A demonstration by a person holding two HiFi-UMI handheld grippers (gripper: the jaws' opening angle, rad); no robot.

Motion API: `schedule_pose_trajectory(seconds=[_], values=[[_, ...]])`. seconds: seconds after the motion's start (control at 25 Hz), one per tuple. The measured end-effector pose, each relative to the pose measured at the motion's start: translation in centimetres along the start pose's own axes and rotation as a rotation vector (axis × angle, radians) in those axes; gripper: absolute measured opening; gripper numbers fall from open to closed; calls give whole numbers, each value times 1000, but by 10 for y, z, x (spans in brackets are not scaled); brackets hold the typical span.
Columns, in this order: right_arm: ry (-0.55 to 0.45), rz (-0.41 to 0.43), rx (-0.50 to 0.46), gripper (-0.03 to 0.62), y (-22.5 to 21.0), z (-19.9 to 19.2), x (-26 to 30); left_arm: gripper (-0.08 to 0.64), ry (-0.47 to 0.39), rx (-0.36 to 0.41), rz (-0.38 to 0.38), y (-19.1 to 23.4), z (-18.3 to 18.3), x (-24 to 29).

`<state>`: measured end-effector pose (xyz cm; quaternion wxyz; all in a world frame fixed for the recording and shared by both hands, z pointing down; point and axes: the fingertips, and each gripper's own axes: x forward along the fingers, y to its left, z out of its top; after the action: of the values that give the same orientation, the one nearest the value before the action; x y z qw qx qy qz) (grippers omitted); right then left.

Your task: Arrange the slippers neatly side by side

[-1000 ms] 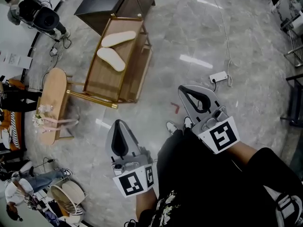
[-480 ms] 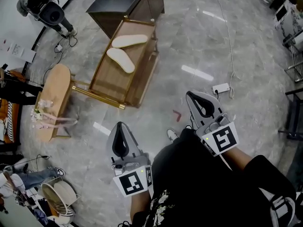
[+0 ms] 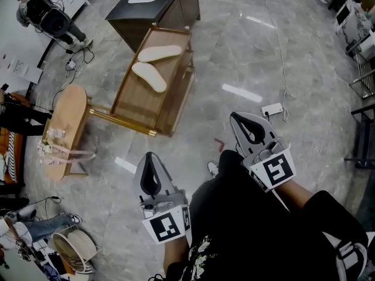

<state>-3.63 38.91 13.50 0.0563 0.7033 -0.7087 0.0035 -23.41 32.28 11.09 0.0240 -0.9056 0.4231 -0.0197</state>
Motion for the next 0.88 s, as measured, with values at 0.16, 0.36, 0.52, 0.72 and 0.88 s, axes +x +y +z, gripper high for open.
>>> schedule_pose_trajectory(seconds=[0.16,0.36,0.52,0.72,0.88], values=[[3,-6,-5,-3,2,0,-6,-3,-3,-13,-6,-2,-3,-5],[-7,-25,-2,-3,2,4,-8,-3,2,-16,-13,1,-6,-3],[-3,-30,-12,-3,0,3,-11,-3,3,2,-7,3,-6,-1],[10,-36,-11,-3,-4,-2,-4,-3,5,6,18,14,-7,0],[7,-32,-7,-3,-2,0,3,-3,13,4,15,15,-10,5]])
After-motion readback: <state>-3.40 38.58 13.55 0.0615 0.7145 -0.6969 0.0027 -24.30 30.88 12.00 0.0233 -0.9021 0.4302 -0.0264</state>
